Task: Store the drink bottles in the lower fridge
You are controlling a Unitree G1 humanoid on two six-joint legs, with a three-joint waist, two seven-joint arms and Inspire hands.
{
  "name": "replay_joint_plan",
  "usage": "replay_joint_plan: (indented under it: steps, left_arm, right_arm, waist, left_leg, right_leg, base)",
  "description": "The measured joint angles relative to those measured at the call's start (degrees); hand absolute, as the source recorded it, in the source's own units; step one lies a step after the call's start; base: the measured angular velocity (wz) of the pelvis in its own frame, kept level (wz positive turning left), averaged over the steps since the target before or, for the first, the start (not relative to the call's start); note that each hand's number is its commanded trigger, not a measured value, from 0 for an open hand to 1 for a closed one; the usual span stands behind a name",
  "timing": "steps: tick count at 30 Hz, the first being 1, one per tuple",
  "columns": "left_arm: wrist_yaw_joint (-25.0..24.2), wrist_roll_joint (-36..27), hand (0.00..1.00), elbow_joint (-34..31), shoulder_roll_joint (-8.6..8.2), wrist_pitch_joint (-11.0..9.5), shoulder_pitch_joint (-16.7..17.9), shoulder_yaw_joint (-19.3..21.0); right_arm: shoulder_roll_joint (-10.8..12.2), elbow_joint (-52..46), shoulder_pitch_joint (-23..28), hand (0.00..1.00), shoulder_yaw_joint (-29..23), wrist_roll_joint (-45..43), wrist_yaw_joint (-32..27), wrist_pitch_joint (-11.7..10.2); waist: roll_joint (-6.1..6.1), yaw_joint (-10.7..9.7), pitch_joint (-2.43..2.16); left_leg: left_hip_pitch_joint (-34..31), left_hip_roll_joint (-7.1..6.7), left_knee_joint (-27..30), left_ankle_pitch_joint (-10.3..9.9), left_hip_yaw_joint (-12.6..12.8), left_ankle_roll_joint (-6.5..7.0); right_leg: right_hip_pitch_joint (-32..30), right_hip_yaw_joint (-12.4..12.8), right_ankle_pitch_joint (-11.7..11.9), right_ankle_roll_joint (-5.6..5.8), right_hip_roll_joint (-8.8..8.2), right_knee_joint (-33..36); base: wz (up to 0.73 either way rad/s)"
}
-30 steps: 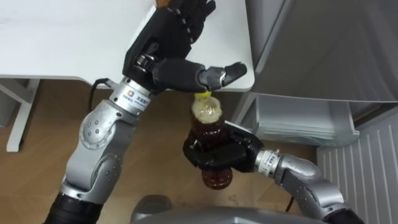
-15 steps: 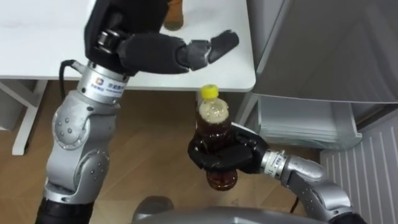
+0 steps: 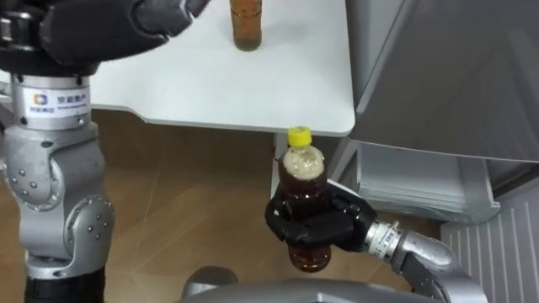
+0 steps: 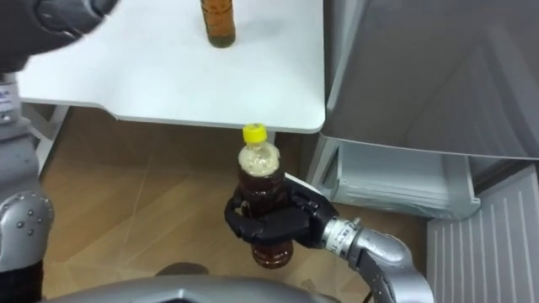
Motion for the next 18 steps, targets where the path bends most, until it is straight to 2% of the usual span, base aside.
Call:
replay_joint_plan:
  steps: [4,9,12,14,18]
  left_arm:
    - [6.5,1.9,0.0,0.0,-0.11,-0.6,1.2,3.2]
    - [14.5,4.1,0.0,2.5,-0.07,-1.7,2.8,6.7]
    - [19.4,4.1,0.0,7.2,-0.04,-1.7,4.6,8.9]
    - [23.2,3.7,0.0,12.6,-0.02,-1.7,7.0,9.8]
    - [27.6,2.2,0.0,22.4,0.0,-1.4,10.4,9.5]
  right_arm:
    - [-0.3,0.0,0.8,1.0,-1.3,-0.4,0.0,0.0]
    - [-0.1,0.0,1.0,1.0,-2.6,-0.4,0.0,0.0]
    - [-0.1,-0.2,1.1,1.0,-3.1,-1.0,-0.4,0.2]
    - [-0.1,-0.2,1.7,1.0,-3.0,-1.0,-1.6,0.7]
    - [-0.3,0.0,1.8,1.0,-3.0,-1.0,-3.5,1.2]
  waist:
    - [0.58,1.0,-0.31]
    - [0.95,1.9,-0.31]
    - [1.09,2.0,-0.43]
    - [0.89,1.9,-0.57]
    - [0.61,2.1,-0.76]
  left_leg:
    - [0.1,0.0,0.0,0.0,-0.2,-0.01]
    - [0.3,0.0,-1.1,0.6,-0.4,-0.26]
    - [0.2,-0.01,-1.2,0.8,-0.4,-0.33]
    - [1.1,-0.05,-1.6,0.9,-0.3,-0.39]
    - [1.8,-0.02,-2.5,1.2,-0.2,-0.47]
  right_leg:
    - [0.1,-0.1,0.0,-0.01,0.01,0.1]
    - [0.1,-0.1,0.0,-0.02,0.09,0.1]
    - [0.4,0.0,-0.1,-0.31,0.25,-0.8]
    - [1.1,0.1,-0.1,-0.33,0.27,-1.2]
    - [1.3,0.2,0.0,-0.51,0.41,-1.6]
  base:
    - [0.0]
    - [0.0]
    - [0.0]
    - [0.0]
    - [-0.01]
